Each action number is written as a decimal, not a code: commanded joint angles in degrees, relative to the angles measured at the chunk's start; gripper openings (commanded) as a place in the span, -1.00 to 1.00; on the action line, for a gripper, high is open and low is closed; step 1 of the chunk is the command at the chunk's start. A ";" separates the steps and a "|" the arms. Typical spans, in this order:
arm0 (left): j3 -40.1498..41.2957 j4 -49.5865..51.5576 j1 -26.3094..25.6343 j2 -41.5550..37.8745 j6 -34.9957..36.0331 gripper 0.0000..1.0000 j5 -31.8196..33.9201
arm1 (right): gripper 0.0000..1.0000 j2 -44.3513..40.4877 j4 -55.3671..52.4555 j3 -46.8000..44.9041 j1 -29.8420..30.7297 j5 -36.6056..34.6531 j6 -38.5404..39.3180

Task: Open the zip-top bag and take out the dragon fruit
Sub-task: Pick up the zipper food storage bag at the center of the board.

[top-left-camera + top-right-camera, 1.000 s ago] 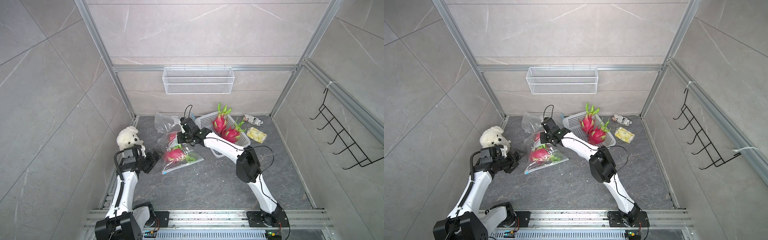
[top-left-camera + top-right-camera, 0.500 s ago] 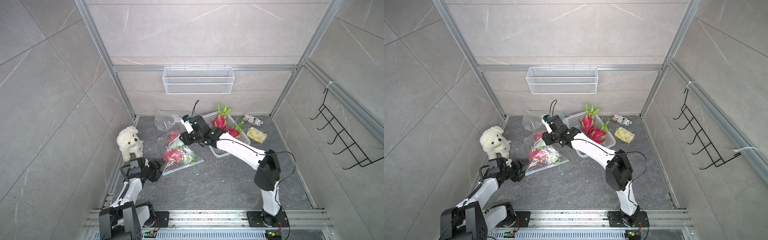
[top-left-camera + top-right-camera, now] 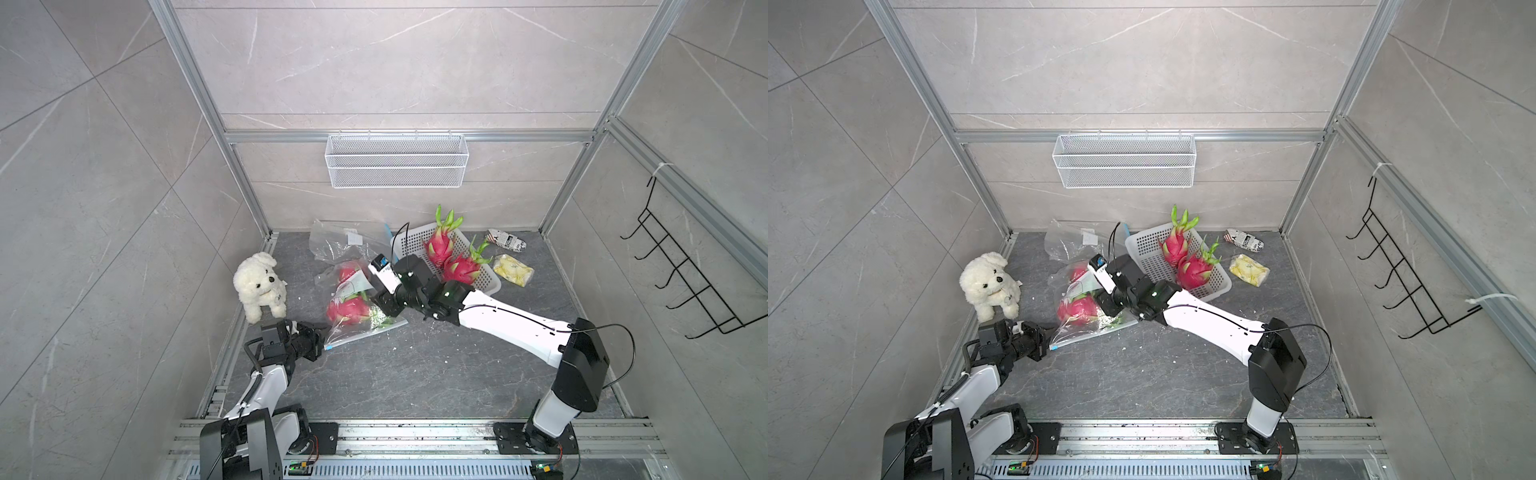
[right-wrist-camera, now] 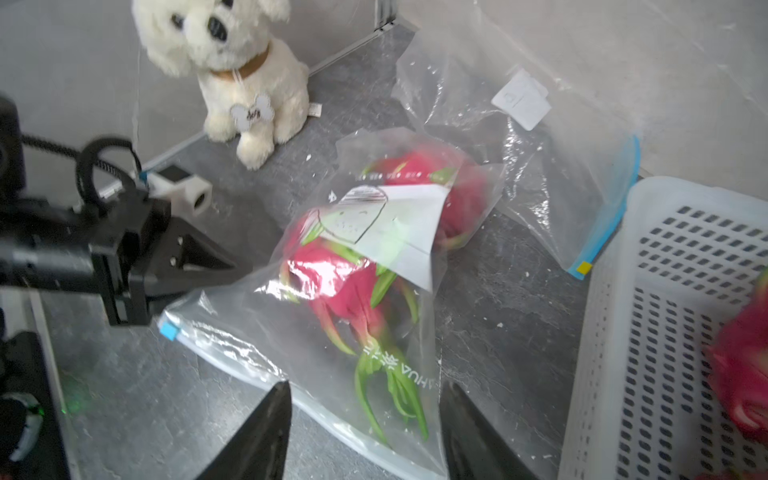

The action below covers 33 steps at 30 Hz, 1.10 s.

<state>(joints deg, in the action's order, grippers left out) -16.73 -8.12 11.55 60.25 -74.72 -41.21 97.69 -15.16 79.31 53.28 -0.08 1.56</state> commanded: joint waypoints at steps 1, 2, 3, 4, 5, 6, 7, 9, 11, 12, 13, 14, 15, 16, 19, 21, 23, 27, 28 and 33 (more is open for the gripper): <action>-3.52 -2.95 -0.54 -0.21 -3.03 -1.00 -2.77 | 0.21 -3.66 9.70 -5.10 3.34 -1.60 10.13; -4.20 -3.00 -0.84 -0.29 -3.48 -1.00 -2.74 | 0.21 -3.50 9.80 -5.06 3.62 -1.45 10.73; -4.93 -2.96 -1.36 -0.46 -4.04 -1.00 -2.75 | 0.22 -3.24 9.69 -4.83 3.77 -0.60 11.21; -5.79 -3.02 -1.88 -0.73 -4.76 -1.00 -2.57 | 0.22 -3.17 10.30 -4.97 3.86 0.20 11.69; -6.43 -2.94 -2.43 -0.88 -5.55 -1.00 -2.31 | 0.22 -3.19 11.66 -5.42 3.98 0.91 12.36; -7.29 -2.39 -3.22 -1.30 -6.19 -1.00 -1.82 | 0.23 -3.41 13.70 -6.31 4.16 1.81 13.41; -8.45 -1.08 -4.16 -1.62 -6.80 -1.00 -1.10 | 0.24 -3.77 15.99 -7.47 4.52 2.91 14.90; -11.19 3.74 -6.38 -2.75 -7.26 -1.00 1.62 | 0.24 -4.30 21.20 -9.96 5.63 3.94 19.34; -14.97 11.41 -8.90 -3.85 -6.52 -1.00 5.06 | 0.25 -4.20 25.77 -11.83 6.86 3.17 23.80; -17.13 15.24 -10.22 -4.20 -6.25 -1.00 6.82 | 0.25 -4.02 27.73 -12.60 7.26 2.74 25.67; -19.14 18.81 -11.38 -4.50 -6.36 -1.00 8.58 | 0.25 -3.75 29.20 -13.04 7.53 2.48 26.97; -20.66 20.77 -12.12 -4.53 -6.67 -1.00 9.65 | 0.24 -3.50 30.90 -13.50 7.79 2.23 28.98; -21.90 22.10 -12.94 -4.61 -7.28 -1.00 10.59 | 0.24 -3.32 32.52 -14.14 8.05 2.14 30.45; -22.92 22.92 -13.58 -4.58 -8.10 -1.00 11.18 | 0.23 -3.17 34.60 -15.01 8.46 1.93 32.00; -24.29 23.20 -15.34 -4.61 -11.25 -1.00 13.19 | 0.22 -2.62 41.11 -17.43 9.83 0.21 35.92; -24.77 23.70 -16.09 -4.56 -12.54 -1.00 14.58 | 0.19 -2.12 45.00 -18.40 10.91 -2.72 37.82; -25.10 24.66 -16.67 -4.35 -14.62 -1.00 15.47 | 0.12 -1.36 49.71 -19.47 12.22 -5.87 38.86; -25.60 24.92 -19.17 -4.35 -17.72 -1.00 17.26 | 0.01 0.90 56.38 -20.23 15.40 -12.15 39.67; -25.94 25.11 -19.73 -4.33 -17.74 -1.00 17.83 | -0.01 1.37 58.22 -20.60 16.25 -13.84 40.19; -26.77 25.79 -20.24 -3.48 -18.35 -1.00 18.32 | -0.08 3.66 65.08 -22.35 19.75 -19.35 40.18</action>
<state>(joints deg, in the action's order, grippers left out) -41.10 17.19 -8.49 56.69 -90.65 -23.62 99.85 43.24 58.04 71.88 -13.87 40.99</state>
